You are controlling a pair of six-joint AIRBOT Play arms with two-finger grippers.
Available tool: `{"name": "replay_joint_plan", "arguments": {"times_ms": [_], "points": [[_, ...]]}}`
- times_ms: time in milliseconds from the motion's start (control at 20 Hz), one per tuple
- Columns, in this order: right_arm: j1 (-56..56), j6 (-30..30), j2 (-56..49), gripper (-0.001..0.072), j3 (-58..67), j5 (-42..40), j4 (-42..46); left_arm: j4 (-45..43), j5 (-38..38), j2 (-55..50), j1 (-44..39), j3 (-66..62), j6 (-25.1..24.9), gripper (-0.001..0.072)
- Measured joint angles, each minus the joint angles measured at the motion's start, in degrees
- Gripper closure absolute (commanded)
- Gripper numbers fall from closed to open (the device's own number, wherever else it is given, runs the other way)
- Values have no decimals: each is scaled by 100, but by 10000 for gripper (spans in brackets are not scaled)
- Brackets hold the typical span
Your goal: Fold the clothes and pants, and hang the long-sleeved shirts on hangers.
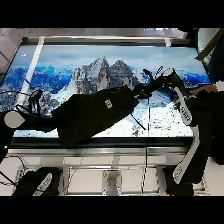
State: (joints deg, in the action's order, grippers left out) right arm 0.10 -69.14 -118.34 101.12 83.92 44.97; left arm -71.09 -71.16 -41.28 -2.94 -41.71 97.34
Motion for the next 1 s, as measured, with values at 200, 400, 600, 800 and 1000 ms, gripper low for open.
{"name": "replay_joint_plan", "arguments": {"times_ms": [200,400,600,800,1000], "points": [[162,-122,0,30,4,-345,448,2,0,0,0,0,0,170],[249,-188,-42,30,7,-699,337,2,0,0,0,0,0,170],[273,-170,-149,125,11,-741,111,2,2,0,0,0,0,170],[280,15,-273,153,11,-645,-293,2,2,0,0,0,0,170],[352,57,-426,497,7,-562,-459,2,11,0,0,0,2,170]]}}
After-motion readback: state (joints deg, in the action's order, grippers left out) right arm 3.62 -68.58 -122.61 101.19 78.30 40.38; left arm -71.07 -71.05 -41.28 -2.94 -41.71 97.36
